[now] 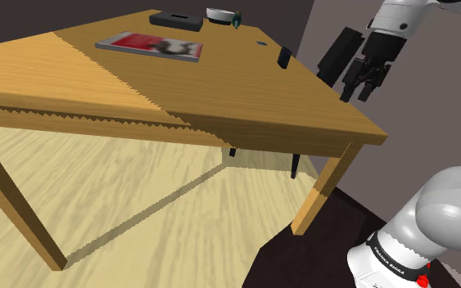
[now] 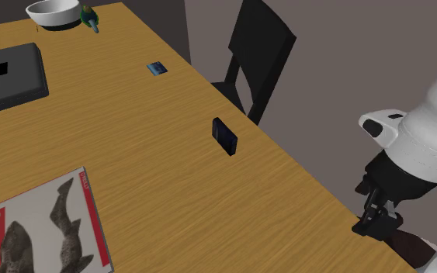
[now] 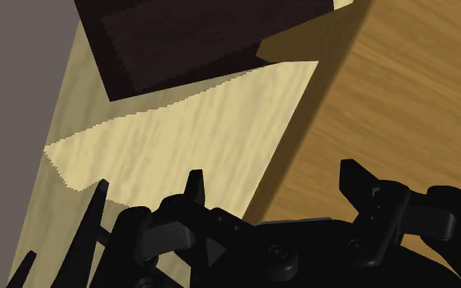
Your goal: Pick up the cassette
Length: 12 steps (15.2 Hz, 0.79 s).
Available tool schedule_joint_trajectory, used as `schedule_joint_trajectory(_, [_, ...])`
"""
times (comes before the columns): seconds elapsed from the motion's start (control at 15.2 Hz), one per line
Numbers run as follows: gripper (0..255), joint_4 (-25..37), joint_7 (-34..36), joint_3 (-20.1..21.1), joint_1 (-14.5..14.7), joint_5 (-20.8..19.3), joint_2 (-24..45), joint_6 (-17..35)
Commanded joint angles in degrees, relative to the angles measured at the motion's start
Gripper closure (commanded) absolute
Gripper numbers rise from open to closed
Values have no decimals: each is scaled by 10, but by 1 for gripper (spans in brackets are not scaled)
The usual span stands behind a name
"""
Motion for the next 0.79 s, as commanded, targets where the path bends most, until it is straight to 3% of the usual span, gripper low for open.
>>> schedule_joint_trajectory(0.0, [0, 0, 0, 0, 0, 0, 0, 0])
schedule_joint_trajectory(0.73, [0, 212, 123, 26, -26, 14, 224, 51])
